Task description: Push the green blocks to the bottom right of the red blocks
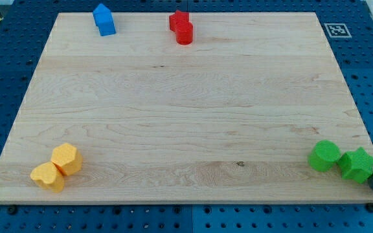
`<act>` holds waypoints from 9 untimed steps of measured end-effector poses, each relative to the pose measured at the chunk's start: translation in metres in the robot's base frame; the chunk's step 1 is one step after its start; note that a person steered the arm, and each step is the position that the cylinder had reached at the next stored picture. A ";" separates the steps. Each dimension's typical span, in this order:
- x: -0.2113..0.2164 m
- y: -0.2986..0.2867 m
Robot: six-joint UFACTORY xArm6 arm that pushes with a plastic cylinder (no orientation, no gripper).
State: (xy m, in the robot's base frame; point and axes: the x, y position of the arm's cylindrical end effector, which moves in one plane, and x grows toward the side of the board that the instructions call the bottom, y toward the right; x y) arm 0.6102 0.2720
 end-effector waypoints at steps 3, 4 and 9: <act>0.000 -0.025; 0.007 -0.003; -0.017 0.004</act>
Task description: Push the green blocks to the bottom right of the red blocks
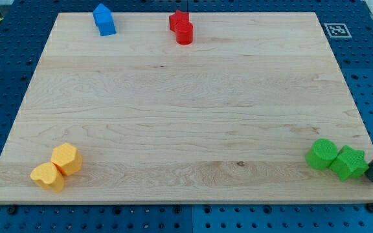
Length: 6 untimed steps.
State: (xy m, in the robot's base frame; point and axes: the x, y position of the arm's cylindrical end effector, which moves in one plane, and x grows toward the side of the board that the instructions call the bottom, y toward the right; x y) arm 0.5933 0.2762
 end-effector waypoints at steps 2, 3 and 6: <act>-0.005 -0.005; -0.012 -0.017; -0.006 -0.028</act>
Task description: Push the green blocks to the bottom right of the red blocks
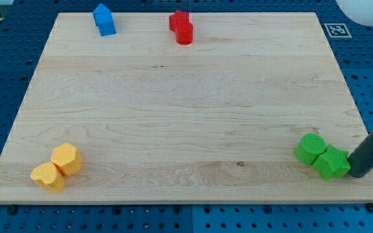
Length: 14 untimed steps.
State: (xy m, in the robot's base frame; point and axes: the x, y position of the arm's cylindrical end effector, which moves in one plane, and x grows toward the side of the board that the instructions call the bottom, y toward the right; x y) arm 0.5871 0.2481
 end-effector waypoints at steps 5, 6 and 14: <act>-0.006 -0.051; -0.010 -0.046; -0.037 -0.086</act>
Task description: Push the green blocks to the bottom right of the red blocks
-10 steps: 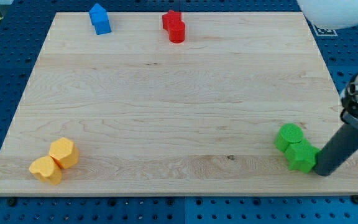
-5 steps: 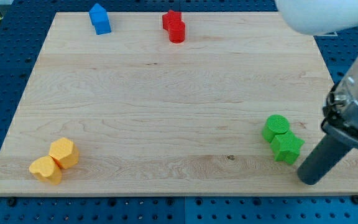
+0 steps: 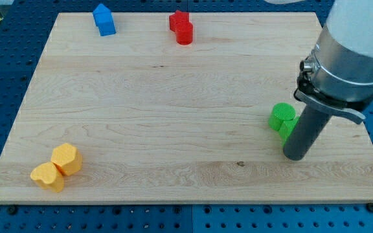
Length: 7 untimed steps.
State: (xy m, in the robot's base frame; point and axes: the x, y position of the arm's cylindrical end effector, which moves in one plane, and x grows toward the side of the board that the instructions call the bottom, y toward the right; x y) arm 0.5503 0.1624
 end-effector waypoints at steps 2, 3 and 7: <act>-0.035 0.000; -0.052 0.000; -0.122 0.000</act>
